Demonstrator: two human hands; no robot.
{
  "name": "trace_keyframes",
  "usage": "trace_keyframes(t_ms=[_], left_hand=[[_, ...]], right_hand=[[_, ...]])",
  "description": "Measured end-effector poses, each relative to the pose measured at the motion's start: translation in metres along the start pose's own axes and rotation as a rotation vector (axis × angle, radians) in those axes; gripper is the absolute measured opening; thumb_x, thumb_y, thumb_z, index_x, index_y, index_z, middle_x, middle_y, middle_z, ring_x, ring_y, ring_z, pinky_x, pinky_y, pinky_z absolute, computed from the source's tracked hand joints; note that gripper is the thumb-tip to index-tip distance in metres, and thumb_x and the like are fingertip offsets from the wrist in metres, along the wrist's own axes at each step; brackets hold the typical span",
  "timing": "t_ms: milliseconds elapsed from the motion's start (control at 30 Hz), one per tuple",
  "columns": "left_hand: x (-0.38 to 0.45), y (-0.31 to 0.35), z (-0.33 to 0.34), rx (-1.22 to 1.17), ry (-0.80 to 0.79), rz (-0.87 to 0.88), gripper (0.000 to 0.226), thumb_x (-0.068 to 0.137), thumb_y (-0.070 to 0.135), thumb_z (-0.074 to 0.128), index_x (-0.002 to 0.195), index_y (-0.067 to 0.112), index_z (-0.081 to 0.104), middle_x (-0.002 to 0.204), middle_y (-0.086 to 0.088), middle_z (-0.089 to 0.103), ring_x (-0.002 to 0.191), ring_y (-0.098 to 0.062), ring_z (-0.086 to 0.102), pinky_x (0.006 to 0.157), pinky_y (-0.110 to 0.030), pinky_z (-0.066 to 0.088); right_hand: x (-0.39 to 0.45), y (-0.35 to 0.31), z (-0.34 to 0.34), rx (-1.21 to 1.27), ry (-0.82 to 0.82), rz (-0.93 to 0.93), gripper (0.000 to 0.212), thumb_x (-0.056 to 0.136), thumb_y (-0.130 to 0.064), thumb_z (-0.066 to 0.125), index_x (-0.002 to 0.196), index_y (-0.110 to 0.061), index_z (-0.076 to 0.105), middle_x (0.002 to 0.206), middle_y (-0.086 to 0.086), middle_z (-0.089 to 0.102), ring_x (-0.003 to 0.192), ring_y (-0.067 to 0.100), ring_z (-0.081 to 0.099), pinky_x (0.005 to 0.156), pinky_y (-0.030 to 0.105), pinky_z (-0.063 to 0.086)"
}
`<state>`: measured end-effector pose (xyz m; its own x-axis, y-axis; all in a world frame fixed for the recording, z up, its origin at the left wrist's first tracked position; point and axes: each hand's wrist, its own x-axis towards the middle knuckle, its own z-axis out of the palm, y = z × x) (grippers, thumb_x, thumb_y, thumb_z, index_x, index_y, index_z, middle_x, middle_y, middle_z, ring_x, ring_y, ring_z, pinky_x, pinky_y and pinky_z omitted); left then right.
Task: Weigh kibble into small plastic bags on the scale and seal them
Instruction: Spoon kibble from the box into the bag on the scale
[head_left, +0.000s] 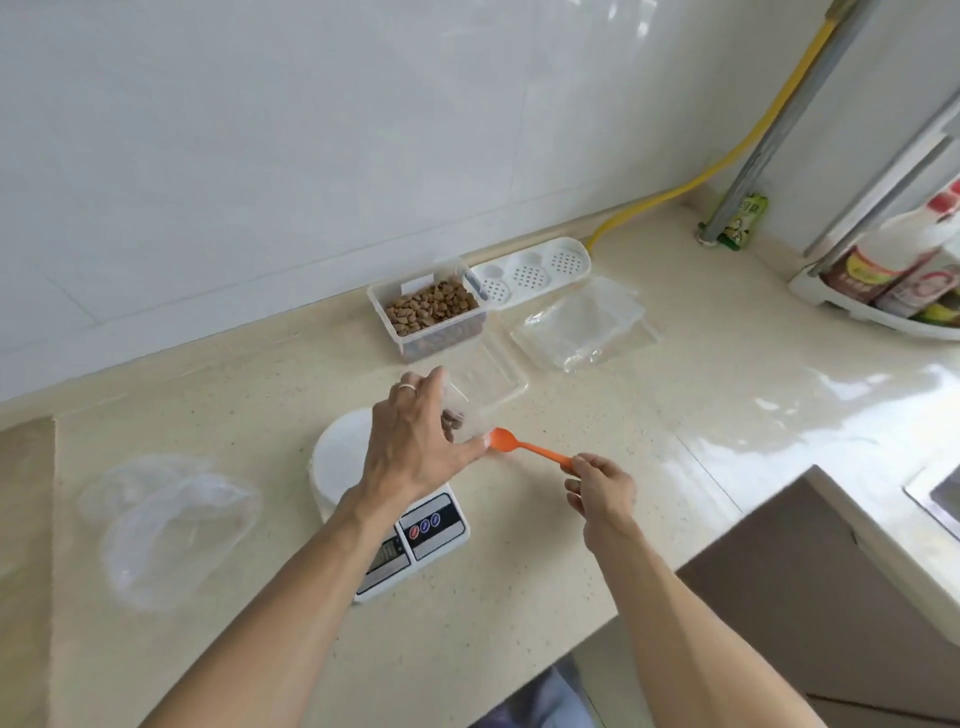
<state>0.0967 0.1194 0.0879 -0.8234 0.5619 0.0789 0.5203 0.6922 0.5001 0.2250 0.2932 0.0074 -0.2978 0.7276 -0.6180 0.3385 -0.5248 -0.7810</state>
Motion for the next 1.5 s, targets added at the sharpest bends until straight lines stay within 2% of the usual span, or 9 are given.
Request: trace_keyframes(t_ms=[167, 300, 433, 533, 733, 900, 967, 1200, 1500], left_hand=[[-0.006, 0.0, 0.009, 0.03, -0.044, 0.029, 0.064, 0.063, 0.059, 0.073, 0.103, 0.02, 0.043, 0.095, 0.0, 0.046, 0.09, -0.025, 0.051, 0.079, -0.038, 0.043], [-0.005, 0.0, 0.01, 0.042, -0.048, 0.056, 0.061, 0.064, 0.057, 0.075, 0.097, 0.023, 0.038, 0.095, -0.001, 0.046, 0.087, -0.023, 0.049, 0.08, -0.039, 0.043], [-0.001, 0.002, 0.009, 0.014, -0.048, 0.074, 0.07, 0.064, 0.067, 0.073, 0.102, 0.019, 0.039, 0.095, -0.001, 0.044, 0.087, -0.022, 0.047, 0.083, -0.038, 0.041], [0.001, 0.004, 0.007, -0.039, -0.061, 0.089, 0.086, 0.061, 0.071, 0.073, 0.12, 0.015, 0.042, 0.102, 0.0, 0.044, 0.093, -0.023, 0.048, 0.086, -0.038, 0.041], [-0.003, -0.004, -0.014, -0.166, -0.053, 0.062, 0.115, 0.055, 0.067, 0.08, 0.148, 0.021, 0.029, 0.121, 0.003, 0.044, 0.109, -0.014, 0.041, 0.095, -0.033, 0.036], [-0.006, -0.041, -0.031, -0.37, -0.095, -0.154, 0.038, 0.083, 0.032, 0.073, 0.118, 0.021, 0.06, 0.104, 0.008, 0.062, 0.104, -0.007, 0.058, 0.086, -0.023, 0.045], [-0.006, -0.056, -0.037, -0.41, -0.105, -0.209, 0.008, 0.089, 0.02, 0.065, 0.097, 0.022, 0.066, 0.095, 0.011, 0.067, 0.094, -0.006, 0.062, 0.082, -0.023, 0.049], [-0.005, -0.087, -0.049, -0.445, -0.111, -0.299, 0.011, 0.088, 0.013, 0.067, 0.08, 0.021, 0.068, 0.074, 0.003, 0.07, 0.067, -0.008, 0.067, 0.06, -0.017, 0.047], [0.007, -0.124, -0.024, -0.263, -0.101, -0.378, 0.02, 0.092, 0.011, 0.057, 0.107, 0.016, 0.07, 0.1, 0.0, 0.068, 0.095, -0.013, 0.064, 0.088, -0.028, 0.052]], right_hand=[[0.003, 0.005, -0.005, -0.162, 0.038, -0.104, 0.009, 0.085, -0.027, 0.071, 0.086, -0.019, 0.071, 0.098, 0.003, 0.07, 0.091, 0.021, 0.062, 0.086, 0.037, 0.053], [-0.006, -0.012, 0.003, -0.518, 0.183, -0.312, 0.025, 0.086, -0.037, 0.065, 0.105, -0.021, 0.071, 0.115, 0.002, 0.064, 0.123, 0.025, 0.048, 0.109, 0.048, 0.036], [-0.027, -0.056, 0.025, -0.353, -0.076, -0.561, 0.016, 0.091, -0.027, 0.062, 0.096, -0.016, 0.072, 0.094, -0.002, 0.071, 0.094, 0.019, 0.066, 0.084, 0.033, 0.054], [-0.045, -0.083, 0.045, -0.511, -0.402, -0.609, 0.018, 0.094, -0.031, 0.061, 0.088, -0.017, 0.072, 0.086, 0.005, 0.072, 0.081, 0.025, 0.068, 0.071, 0.038, 0.055], [-0.056, -0.1, 0.067, -0.631, -0.549, -0.708, 0.01, 0.095, -0.006, 0.06, 0.093, -0.007, 0.069, 0.082, 0.005, 0.073, 0.068, 0.012, 0.069, 0.063, 0.02, 0.055], [-0.072, -0.118, 0.082, -0.621, -0.709, -0.782, 0.015, 0.097, -0.003, 0.056, 0.087, -0.008, 0.066, 0.08, 0.007, 0.073, 0.069, 0.018, 0.071, 0.06, 0.018, 0.053], [-0.077, -0.123, 0.091, -0.615, -0.731, -0.787, 0.014, 0.098, -0.006, 0.056, 0.088, -0.009, 0.065, 0.081, 0.006, 0.073, 0.071, 0.017, 0.071, 0.06, 0.018, 0.052], [-0.065, -0.101, 0.115, -0.773, -0.72, -0.762, 0.007, 0.094, -0.011, 0.063, 0.1, -0.014, 0.064, 0.085, 0.005, 0.072, 0.072, 0.015, 0.07, 0.066, 0.026, 0.058], [-0.026, -0.055, 0.14, -0.602, -0.571, -0.328, 0.005, 0.092, 0.001, 0.063, 0.089, -0.002, 0.065, 0.085, 0.019, 0.07, 0.063, 0.022, 0.062, 0.057, 0.026, 0.054]])
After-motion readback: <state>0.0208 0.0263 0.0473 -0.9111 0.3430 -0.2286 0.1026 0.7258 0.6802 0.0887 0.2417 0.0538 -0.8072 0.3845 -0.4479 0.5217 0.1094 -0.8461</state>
